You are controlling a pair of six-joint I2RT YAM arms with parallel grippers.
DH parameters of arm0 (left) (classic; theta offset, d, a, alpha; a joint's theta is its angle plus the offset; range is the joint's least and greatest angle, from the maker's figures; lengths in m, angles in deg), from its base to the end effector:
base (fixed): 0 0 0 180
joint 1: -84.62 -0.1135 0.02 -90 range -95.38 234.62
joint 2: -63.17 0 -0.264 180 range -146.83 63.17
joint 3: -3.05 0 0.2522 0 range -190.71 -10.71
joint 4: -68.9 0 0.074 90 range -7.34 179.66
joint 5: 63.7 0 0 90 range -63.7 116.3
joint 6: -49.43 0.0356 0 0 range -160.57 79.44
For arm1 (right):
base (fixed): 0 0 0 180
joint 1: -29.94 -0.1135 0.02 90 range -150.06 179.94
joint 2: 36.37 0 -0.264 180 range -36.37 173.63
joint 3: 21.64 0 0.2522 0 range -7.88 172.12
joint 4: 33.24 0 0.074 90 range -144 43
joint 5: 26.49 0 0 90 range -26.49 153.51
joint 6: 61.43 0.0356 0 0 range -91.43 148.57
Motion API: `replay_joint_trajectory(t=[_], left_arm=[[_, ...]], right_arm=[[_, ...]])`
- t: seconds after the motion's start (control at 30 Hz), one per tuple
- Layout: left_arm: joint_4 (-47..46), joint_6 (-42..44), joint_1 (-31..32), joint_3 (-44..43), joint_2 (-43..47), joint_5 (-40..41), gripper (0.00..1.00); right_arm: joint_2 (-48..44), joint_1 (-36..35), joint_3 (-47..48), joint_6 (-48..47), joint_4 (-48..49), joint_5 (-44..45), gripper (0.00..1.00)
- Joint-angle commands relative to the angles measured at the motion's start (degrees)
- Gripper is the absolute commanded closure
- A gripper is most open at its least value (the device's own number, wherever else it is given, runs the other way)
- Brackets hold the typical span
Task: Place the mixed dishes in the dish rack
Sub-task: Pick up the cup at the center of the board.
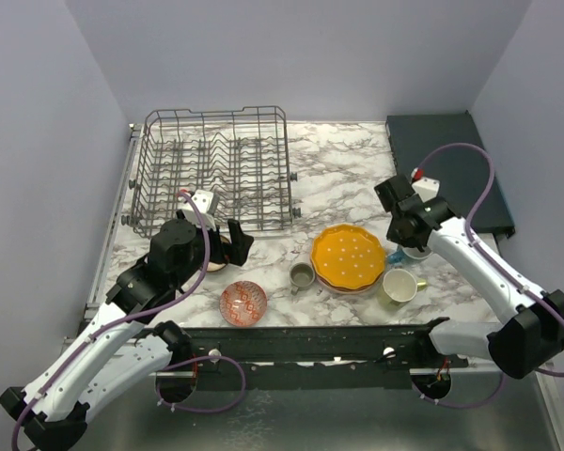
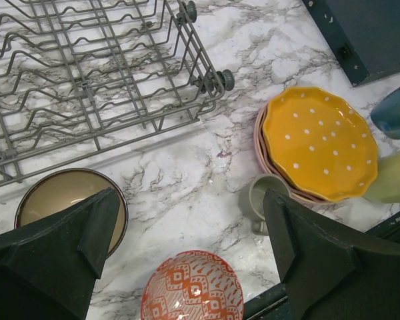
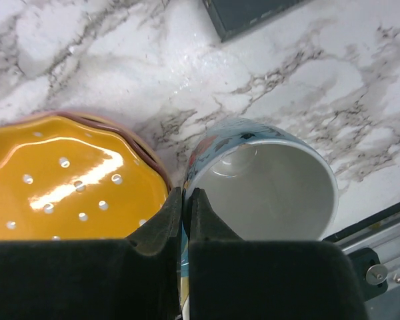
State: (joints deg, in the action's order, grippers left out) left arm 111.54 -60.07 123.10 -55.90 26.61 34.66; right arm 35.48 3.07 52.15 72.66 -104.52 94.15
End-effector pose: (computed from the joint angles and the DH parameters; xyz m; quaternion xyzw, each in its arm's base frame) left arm 0.1156 -0.0853 0.3290 0.0938 0.8139 -0.2241 0.5278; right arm 0.2105 0.0863 0.2750 0.1889 0.9310 -0.1113 0.2917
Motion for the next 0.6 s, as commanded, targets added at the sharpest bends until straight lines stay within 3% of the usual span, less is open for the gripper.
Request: replay_joint_trajectory(t=[0.0,0.2,0.57], left_arm=[[0.08,-0.36,0.04,0.1,-0.26,-0.54,0.01],[0.12,-0.22,0.03,0.06,-0.48,-1.16,0.01],[-0.9,-0.44,0.09,-0.68,-2.06,-8.22,0.01]], right_arm=[[-2.37,0.17,5.13,-2.54,-3.58,6.91,1.0],[-3.37,0.22,11.51,-4.67,-4.97,5.14,1.0],[-6.75,0.16,16.73,-10.18,4.26,-16.61,0.99]])
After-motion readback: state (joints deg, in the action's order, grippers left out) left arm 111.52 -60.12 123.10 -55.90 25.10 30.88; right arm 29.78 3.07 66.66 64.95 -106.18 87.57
